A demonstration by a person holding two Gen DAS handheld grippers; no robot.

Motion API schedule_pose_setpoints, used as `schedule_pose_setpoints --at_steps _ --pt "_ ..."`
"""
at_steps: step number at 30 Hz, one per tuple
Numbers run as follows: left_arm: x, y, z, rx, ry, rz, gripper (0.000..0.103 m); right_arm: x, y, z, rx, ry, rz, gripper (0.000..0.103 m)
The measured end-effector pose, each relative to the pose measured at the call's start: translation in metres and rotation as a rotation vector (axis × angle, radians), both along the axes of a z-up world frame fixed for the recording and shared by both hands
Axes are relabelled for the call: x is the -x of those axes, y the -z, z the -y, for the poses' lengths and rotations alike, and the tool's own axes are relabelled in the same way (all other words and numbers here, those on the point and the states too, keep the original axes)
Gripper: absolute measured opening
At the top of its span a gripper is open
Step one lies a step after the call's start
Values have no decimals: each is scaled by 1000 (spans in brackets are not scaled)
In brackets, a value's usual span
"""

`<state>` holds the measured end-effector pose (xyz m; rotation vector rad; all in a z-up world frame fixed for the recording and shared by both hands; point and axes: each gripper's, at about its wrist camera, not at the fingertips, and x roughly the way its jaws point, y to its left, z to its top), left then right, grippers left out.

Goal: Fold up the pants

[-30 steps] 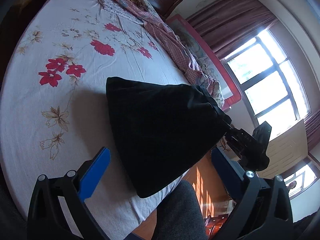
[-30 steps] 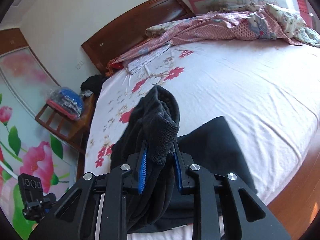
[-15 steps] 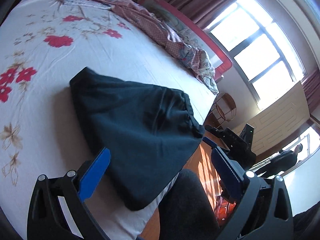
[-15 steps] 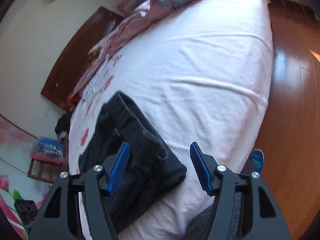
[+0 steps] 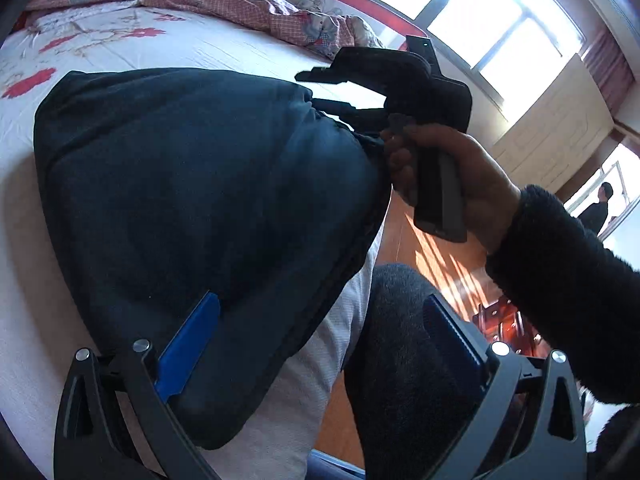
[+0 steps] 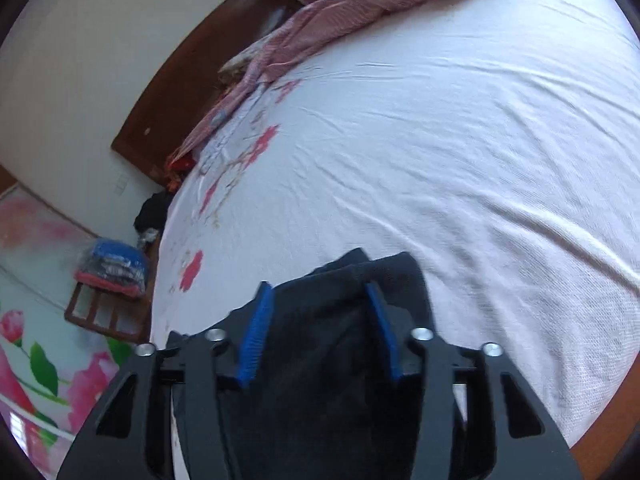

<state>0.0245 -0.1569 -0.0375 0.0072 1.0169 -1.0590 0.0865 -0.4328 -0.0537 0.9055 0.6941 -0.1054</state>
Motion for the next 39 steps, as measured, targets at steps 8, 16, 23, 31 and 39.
schedule_pose_setpoints --at_steps 8,16,23,31,39 --pt "19 -35 -7 -44 14 111 101 82 -48 -17 -51 -49 158 47" --pt "33 -9 -1 -141 160 98 101 135 10 -7 -234 -4 117 28" --pt "-22 -55 -67 119 -111 -152 101 165 -10 18 -212 138 154 84" --pt "-90 -16 -137 349 -447 -520 101 153 37 13 -357 125 146 84" --pt "-102 14 -154 405 -600 -621 101 133 42 5 -358 87 149 88"
